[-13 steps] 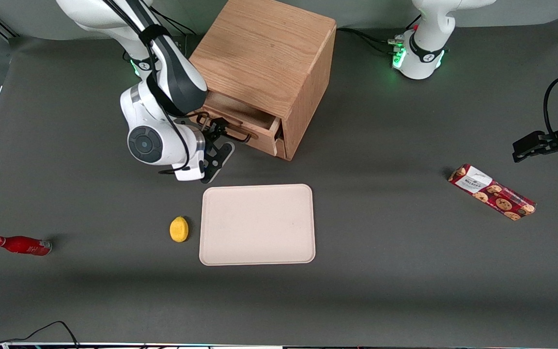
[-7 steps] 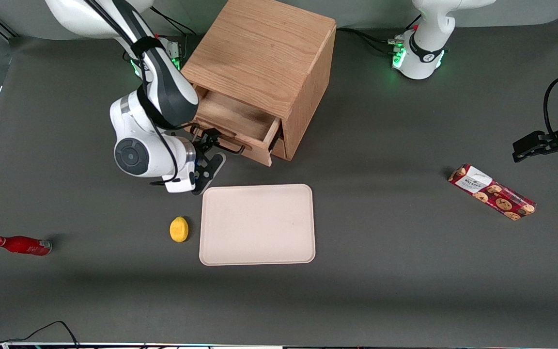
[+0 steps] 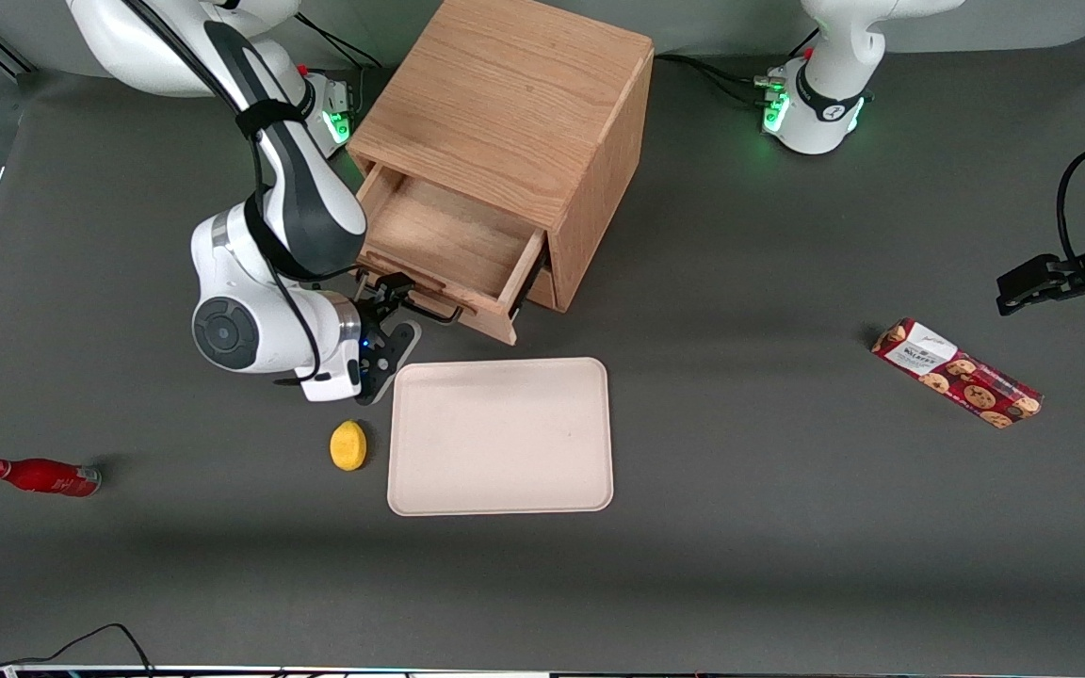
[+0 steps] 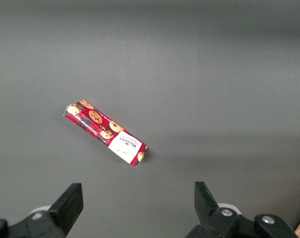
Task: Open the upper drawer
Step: 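Pull the upper drawer outward by its handle with the right gripper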
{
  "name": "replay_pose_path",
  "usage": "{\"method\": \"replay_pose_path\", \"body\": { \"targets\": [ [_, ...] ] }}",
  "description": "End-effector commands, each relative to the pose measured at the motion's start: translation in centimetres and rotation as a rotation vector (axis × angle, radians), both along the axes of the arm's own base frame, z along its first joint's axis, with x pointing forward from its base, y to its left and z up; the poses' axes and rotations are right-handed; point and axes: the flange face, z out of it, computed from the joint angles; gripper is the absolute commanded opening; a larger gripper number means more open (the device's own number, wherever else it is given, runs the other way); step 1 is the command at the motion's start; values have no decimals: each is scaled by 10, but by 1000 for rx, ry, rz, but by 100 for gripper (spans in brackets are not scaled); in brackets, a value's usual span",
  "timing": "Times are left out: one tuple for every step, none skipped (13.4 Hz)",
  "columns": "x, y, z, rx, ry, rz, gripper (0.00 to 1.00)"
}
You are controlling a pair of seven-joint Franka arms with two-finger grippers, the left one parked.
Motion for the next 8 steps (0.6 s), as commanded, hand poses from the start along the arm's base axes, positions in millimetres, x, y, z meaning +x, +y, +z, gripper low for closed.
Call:
{"method": "replay_pose_path", "body": {
  "targets": [
    [20,-15,-16,-8,-12,44,100],
    [25,-18,-13,-13,-25,49,100],
    [30,-24,-15,-8,-31,60,100],
    [36,-28,-11,-3,-43,61,100],
    [39,-31,-11,-1,-45,60,100],
    [40,-32,-10,-2,-49,62,100],
    [46,-37,-6,-1,-66,72,100],
    [51,-40,-7,2,-71,79,100]
  ]
}}
